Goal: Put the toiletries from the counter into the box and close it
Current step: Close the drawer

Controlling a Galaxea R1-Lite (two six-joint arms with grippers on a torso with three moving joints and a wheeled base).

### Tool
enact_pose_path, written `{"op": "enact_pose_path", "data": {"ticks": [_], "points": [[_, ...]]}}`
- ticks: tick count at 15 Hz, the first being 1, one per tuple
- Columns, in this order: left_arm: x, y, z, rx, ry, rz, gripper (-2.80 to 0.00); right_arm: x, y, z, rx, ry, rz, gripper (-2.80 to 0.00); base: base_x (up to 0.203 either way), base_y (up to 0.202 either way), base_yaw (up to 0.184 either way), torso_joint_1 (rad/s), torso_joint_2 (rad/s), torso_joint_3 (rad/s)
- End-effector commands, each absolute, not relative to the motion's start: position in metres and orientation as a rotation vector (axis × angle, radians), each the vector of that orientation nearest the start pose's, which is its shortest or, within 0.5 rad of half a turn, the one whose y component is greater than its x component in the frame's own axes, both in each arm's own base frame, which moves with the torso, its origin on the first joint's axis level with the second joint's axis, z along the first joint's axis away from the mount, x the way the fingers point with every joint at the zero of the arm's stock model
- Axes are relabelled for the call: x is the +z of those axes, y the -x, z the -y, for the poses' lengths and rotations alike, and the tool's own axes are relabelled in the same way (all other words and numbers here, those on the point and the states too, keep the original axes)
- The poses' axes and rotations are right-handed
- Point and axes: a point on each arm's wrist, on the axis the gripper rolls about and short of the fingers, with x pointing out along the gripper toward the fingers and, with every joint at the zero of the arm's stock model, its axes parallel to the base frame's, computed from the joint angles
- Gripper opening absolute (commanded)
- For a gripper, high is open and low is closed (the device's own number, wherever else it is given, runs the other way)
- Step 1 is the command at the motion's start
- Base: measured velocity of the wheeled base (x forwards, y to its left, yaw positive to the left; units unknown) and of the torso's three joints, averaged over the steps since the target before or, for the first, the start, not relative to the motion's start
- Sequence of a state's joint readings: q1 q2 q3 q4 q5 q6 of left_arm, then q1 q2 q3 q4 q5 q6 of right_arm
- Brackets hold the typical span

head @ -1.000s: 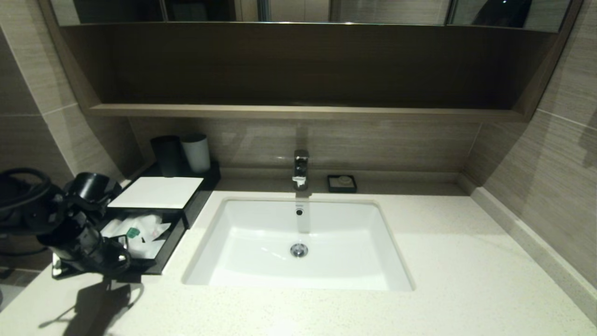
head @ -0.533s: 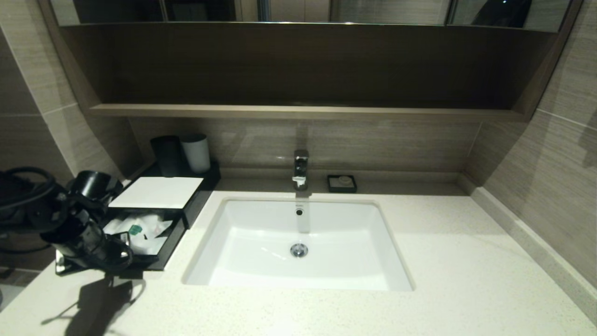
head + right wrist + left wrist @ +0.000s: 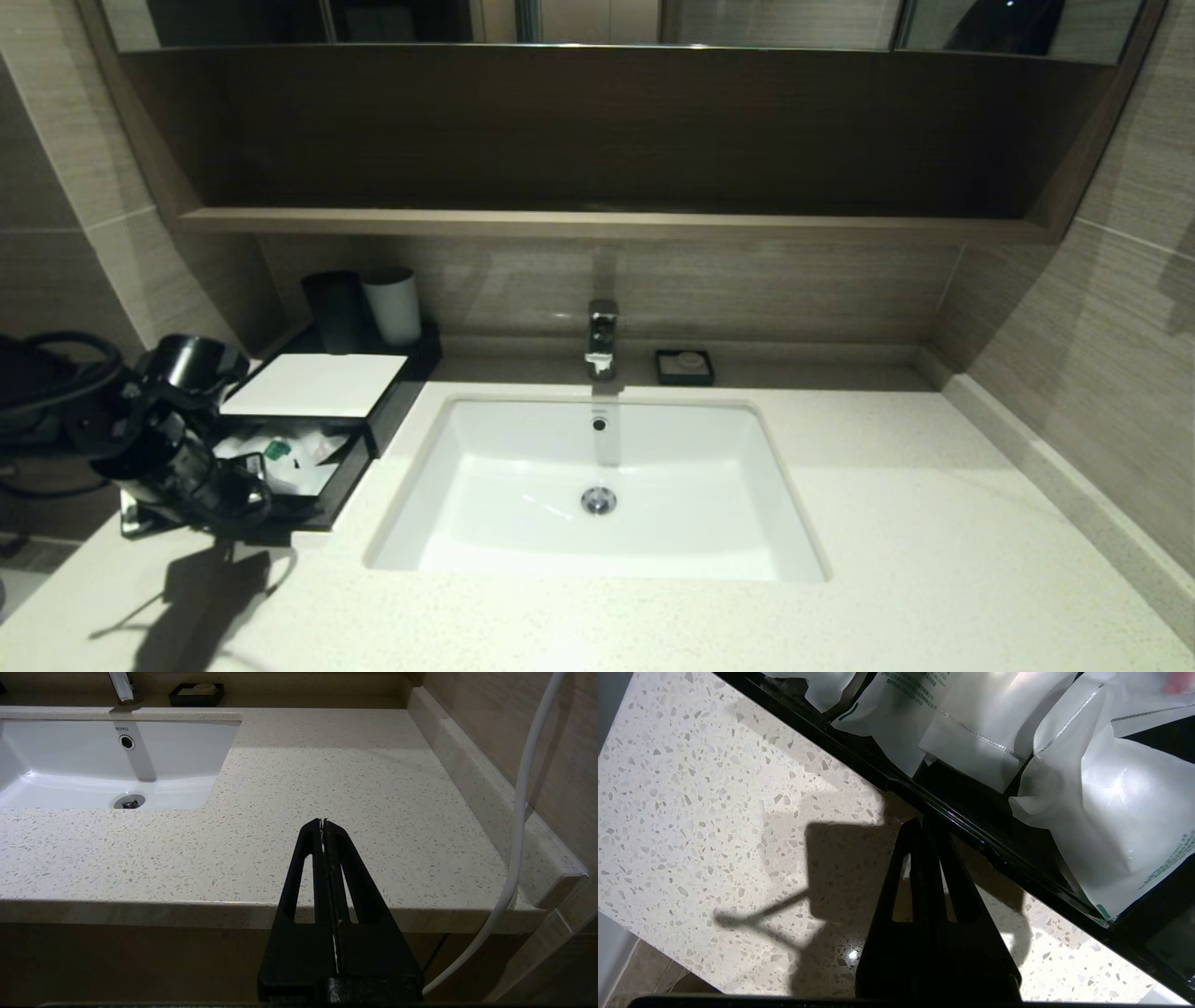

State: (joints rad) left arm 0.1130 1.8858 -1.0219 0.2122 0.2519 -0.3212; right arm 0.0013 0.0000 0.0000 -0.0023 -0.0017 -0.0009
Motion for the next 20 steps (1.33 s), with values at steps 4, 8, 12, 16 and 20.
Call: {"op": "enact_pose_path", "data": {"ticks": [4,8,12,16,20], "points": [[0.114,-0.319,-0.042,0.501,0.22,-0.992,-2.8,0.075,0.023,0.0,0.0,0.002,0.002,-2.8,0.0,0.0,0.0,0.0,0.0,0.0],[0.117,-0.323,-0.04,0.492,0.22,-0.976,-2.8,0.075,0.023,0.0,0.0,0.002,0.002,-2.8,0.0,0.0,0.0,0.0,0.0,0.0],[0.116,-0.33,-0.039,0.489,0.221,-0.972,-2.8,0.075,0.023,0.0,0.0,0.002,0.002,-2.8,0.0,0.0,0.0,0.0,0.0,0.0],[0.116,-0.336,-0.04,0.489,0.223,-0.966,-2.8,0.075,0.023,0.0,0.0,0.0,0.002,-2.8,0.0,0.0,0.0,0.0,0.0,0.0],[0.117,-0.34,-0.04,0.489,0.224,-0.956,-2.8,0.075,0.023,0.0,0.0,0.002,0.002,-2.8,0.0,0.0,0.0,0.0,0.0,0.0]]}}
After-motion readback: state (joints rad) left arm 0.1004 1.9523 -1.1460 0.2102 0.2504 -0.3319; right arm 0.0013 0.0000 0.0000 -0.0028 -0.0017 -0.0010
